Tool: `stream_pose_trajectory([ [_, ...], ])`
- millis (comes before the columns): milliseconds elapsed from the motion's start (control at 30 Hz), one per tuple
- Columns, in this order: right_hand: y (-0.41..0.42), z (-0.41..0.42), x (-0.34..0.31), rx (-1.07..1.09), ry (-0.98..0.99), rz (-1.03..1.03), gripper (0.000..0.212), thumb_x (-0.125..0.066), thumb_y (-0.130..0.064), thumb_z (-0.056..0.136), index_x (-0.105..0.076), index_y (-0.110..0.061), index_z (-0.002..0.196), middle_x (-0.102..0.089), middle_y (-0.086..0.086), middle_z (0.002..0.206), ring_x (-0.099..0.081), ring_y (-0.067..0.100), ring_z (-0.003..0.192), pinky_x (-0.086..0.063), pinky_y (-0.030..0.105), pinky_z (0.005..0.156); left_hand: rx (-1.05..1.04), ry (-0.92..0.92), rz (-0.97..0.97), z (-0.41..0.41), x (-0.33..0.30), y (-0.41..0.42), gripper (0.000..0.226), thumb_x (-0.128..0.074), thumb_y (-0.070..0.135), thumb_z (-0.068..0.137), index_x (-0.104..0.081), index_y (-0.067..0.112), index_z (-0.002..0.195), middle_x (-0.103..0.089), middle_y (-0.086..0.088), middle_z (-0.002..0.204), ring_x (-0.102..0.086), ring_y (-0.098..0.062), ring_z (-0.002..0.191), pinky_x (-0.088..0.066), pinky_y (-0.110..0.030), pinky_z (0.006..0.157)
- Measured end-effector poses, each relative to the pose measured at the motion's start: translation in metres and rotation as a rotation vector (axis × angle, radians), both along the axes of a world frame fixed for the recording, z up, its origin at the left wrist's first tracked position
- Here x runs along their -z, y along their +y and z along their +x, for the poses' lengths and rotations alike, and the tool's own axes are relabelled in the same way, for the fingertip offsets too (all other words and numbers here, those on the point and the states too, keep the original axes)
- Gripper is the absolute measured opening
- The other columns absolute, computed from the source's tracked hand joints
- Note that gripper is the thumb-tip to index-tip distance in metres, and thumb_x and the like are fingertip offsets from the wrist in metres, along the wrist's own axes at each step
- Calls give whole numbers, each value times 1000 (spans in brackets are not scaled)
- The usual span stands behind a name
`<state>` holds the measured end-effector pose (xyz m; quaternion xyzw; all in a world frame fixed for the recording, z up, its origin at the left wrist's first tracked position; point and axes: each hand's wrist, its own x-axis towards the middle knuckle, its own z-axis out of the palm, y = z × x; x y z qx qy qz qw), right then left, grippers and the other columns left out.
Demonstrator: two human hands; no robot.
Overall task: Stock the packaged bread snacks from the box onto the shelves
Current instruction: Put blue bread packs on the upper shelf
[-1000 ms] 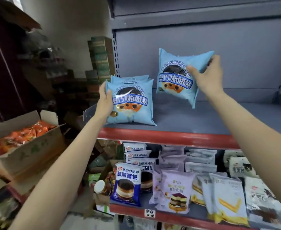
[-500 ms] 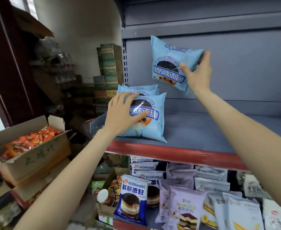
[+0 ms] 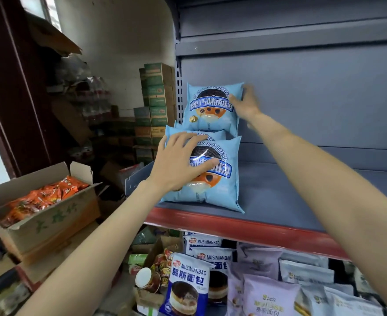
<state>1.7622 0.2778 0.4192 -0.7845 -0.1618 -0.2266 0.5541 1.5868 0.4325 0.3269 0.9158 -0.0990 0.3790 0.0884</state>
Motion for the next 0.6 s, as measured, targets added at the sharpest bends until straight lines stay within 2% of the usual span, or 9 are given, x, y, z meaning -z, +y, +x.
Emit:
stream_pose_trajectory([
  [100, -5, -1, 12, 24, -25, -114, 61, -52, -32, 95, -26, -12, 146, -40, 11, 146, -42, 27, 131, -33, 36, 109, 13, 2, -11, 1, 1, 0, 68, -32, 74, 80, -44, 36, 136, -47, 11, 136, -34, -12, 132, -18, -48, 113],
  [200, -12, -10, 26, -43, -2, -176, 74, -60, -38, 90, -19, -23, 149, -30, 16, 147, -34, 27, 135, -27, 32, 111, 25, -5, -14, 1, 0, 0, 72, -20, 75, 80, -43, 37, 136, -46, 12, 136, -33, -11, 132, -18, -49, 113],
  [300, -16, -21, 34, -94, -10, -207, 84, -67, -32, 86, -14, -26, 151, -27, 15, 148, -32, 26, 137, -26, 30, 112, 28, 0, -14, -2, -1, 0, 74, -17, 75, 79, -43, 37, 137, -45, 12, 138, -32, -12, 133, -17, -49, 114],
  [367, -19, -30, 34, -76, -41, -271, 84, -66, -31, 87, -12, -24, 151, -24, 15, 149, -30, 27, 139, -24, 33, 115, 36, -2, -34, -4, -3, -1, 70, -21, 73, 82, -43, 37, 137, -45, 12, 139, -32, -12, 134, -16, -49, 114],
  [467, -30, -52, 34, 4, -102, -387, 75, -63, -34, 89, -20, -23, 149, -25, 16, 149, -24, 31, 139, -22, 38, 114, 42, -38, -64, -8, -9, -6, 59, -32, 64, 88, -45, 34, 136, -49, 10, 137, -35, -15, 133, -19, -48, 113],
  [533, -42, -71, 32, 30, -180, -431, 62, -62, -31, 90, -34, -19, 144, -33, 14, 147, -26, 29, 138, -24, 34, 113, 76, -121, -82, -9, -15, -14, 49, -46, 53, 91, -50, 28, 134, -54, 6, 132, -41, -18, 127, -24, -39, 111],
  [600, -58, -95, 32, 51, -257, -459, 46, -60, -28, 91, -48, -17, 134, -44, 9, 140, -34, 24, 134, -26, 29, 110, 166, -216, -148, -14, -20, -28, 40, -56, 36, 91, -55, 22, 128, -61, 5, 121, -49, -19, 117, -28, -28, 100],
])
